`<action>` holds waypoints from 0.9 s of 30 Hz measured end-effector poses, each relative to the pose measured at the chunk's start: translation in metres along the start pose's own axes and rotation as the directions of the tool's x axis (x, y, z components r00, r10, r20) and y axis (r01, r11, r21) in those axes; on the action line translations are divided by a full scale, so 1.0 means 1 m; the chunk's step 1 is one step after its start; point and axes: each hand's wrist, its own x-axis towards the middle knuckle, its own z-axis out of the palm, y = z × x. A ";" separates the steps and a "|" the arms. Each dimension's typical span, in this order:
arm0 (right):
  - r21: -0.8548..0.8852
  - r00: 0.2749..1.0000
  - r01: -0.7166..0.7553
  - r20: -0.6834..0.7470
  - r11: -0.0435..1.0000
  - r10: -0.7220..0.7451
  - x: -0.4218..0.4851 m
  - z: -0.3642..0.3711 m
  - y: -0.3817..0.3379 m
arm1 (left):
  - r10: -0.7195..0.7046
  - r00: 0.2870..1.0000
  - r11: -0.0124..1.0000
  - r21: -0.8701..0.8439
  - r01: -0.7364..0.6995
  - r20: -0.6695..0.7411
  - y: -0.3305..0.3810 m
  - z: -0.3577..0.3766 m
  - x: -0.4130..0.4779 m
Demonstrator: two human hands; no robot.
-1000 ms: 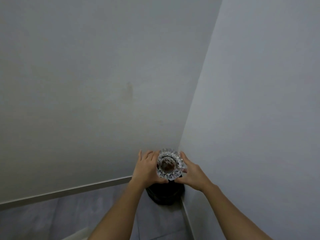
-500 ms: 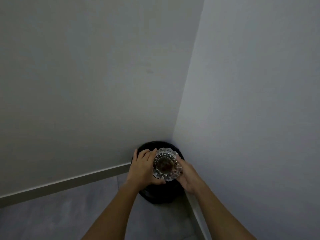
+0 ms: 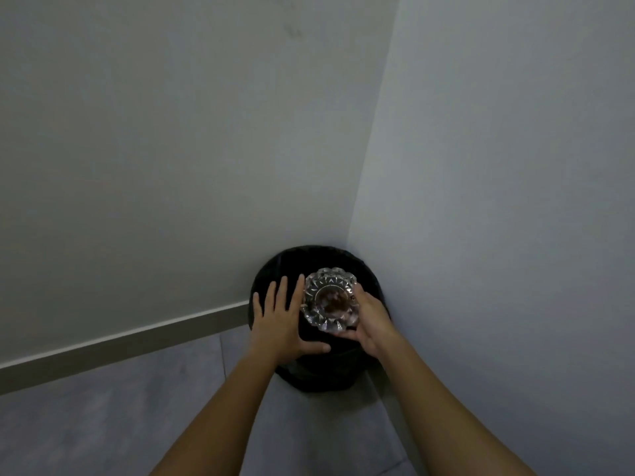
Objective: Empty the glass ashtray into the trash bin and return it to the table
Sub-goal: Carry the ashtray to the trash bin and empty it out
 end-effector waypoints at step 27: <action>-0.721 0.327 0.358 0.692 -0.593 -0.644 0.023 -0.015 -0.005 | -0.277 0.953 0.947 -0.136 0.292 0.121 -0.006 0.039 -0.017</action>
